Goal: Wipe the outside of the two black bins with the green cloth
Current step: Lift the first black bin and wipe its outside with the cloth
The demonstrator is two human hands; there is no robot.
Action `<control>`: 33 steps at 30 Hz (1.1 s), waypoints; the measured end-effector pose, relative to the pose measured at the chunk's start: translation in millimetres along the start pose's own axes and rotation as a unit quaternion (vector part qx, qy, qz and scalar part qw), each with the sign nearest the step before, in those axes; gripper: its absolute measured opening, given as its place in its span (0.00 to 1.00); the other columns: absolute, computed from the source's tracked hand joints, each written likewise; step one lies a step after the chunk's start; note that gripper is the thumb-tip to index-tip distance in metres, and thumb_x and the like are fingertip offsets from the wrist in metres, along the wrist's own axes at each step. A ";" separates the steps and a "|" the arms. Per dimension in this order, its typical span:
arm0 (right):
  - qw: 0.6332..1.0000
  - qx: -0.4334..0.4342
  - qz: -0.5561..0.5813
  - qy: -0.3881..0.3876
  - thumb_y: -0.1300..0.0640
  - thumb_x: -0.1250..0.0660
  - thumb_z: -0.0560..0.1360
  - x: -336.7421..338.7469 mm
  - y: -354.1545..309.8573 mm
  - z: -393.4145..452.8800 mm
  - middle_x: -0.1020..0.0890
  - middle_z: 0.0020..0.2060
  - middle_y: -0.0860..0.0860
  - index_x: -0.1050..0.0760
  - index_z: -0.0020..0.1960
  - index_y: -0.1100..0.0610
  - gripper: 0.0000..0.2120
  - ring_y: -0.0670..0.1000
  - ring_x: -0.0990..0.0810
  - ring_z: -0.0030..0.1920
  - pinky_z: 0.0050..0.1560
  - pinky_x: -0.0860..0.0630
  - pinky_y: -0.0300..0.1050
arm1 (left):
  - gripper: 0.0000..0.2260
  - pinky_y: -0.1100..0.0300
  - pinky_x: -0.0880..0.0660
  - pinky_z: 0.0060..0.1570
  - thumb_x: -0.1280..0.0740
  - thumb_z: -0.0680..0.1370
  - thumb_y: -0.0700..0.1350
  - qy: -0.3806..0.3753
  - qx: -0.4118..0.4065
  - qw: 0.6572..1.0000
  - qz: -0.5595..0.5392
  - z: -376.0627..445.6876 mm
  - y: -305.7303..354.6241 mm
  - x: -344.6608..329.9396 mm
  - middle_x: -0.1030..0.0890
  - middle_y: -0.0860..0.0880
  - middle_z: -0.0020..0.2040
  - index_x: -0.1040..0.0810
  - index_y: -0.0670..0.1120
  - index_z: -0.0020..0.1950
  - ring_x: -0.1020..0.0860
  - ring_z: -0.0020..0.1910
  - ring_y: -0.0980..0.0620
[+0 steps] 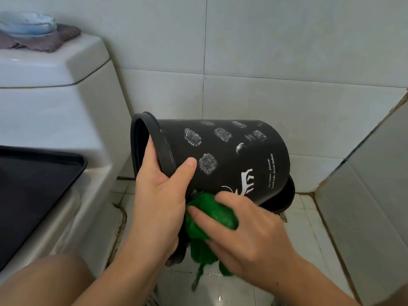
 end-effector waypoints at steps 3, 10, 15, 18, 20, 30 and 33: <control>0.998 -0.057 -0.018 0.012 0.53 0.38 0.80 7.4 26.2 11.8 0.21 0.52 0.55 0.26 0.66 0.48 0.15 0.54 0.20 0.43 0.40 0.24 0.43 | 0.17 0.59 0.21 0.46 0.38 0.78 0.31 -0.005 0.018 1.000 -0.014 0.4 -4.8 -1.2 0.15 0.48 0.49 0.26 0.44 0.65 0.16 0.48 0.50; 1.000 -0.005 0.011 -0.010 0.54 0.39 0.80 2.0 -3.3 -3.3 0.27 0.54 0.54 0.28 0.66 0.48 0.15 0.55 0.20 0.42 0.35 0.22 0.48 | 0.17 0.59 0.20 0.45 0.38 0.78 0.31 -0.011 0.028 0.999 -0.013 -0.9 -5.9 -1.4 0.15 0.47 0.49 0.25 0.44 0.64 0.16 0.49 0.49; 0.997 -0.079 -0.008 0.011 0.53 0.36 0.78 10.3 19.6 12.3 0.20 0.51 0.55 0.23 0.65 0.48 0.16 0.52 0.20 0.43 0.35 0.23 0.43 | 0.17 0.61 0.21 0.43 0.40 0.78 0.29 -0.024 0.026 0.999 -0.020 -0.9 -2.5 -4.1 0.14 0.47 0.49 0.26 0.44 0.64 0.16 0.47 0.50; 0.997 -0.074 0.009 0.004 0.53 0.36 0.78 7.0 11.2 9.5 0.21 0.52 0.56 0.24 0.65 0.49 0.17 0.53 0.20 0.43 0.36 0.23 0.43 | 0.18 0.61 0.21 0.45 0.39 0.78 0.30 -0.022 0.015 1.000 -0.010 0.6 1.7 -3.9 0.15 0.48 0.50 0.26 0.45 0.64 0.16 0.48 0.50; 0.999 -0.028 0.012 -0.021 0.54 0.37 0.78 0.3 0.5 1.1 0.24 0.54 0.55 0.27 0.67 0.48 0.17 0.55 0.21 0.42 0.35 0.23 0.47 | 0.16 0.60 0.21 0.44 0.38 0.78 0.31 -0.013 0.018 1.000 -0.014 2.7 1.4 0.0 0.15 0.48 0.49 0.25 0.45 0.63 0.16 0.48 0.50; 0.999 -0.046 0.003 -0.005 0.54 0.37 0.78 2.3 2.4 4.5 0.25 0.54 0.55 0.26 0.66 0.48 0.16 0.56 0.20 0.42 0.35 0.22 0.48 | 0.17 0.59 0.21 0.45 0.39 0.78 0.30 -0.003 0.018 1.000 -0.016 1.7 -0.8 1.1 0.15 0.48 0.48 0.25 0.45 0.63 0.16 0.47 0.50; 1.000 -0.013 -0.002 -0.013 0.55 0.36 0.78 -3.3 -4.5 -3.2 0.26 0.54 0.54 0.26 0.65 0.48 0.16 0.55 0.21 0.40 0.34 0.23 0.48 | 0.18 0.60 0.21 0.45 0.39 0.78 0.30 -0.003 0.019 1.000 -0.014 1.7 -2.1 2.1 0.15 0.48 0.49 0.26 0.45 0.64 0.16 0.48 0.50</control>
Point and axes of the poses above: each hand's wrist, its own z-axis towards the middle knuckle, its own x-axis out of the back of the hand, y = z × x, the point moved 10 cm from there along z, towards the middle knuckle
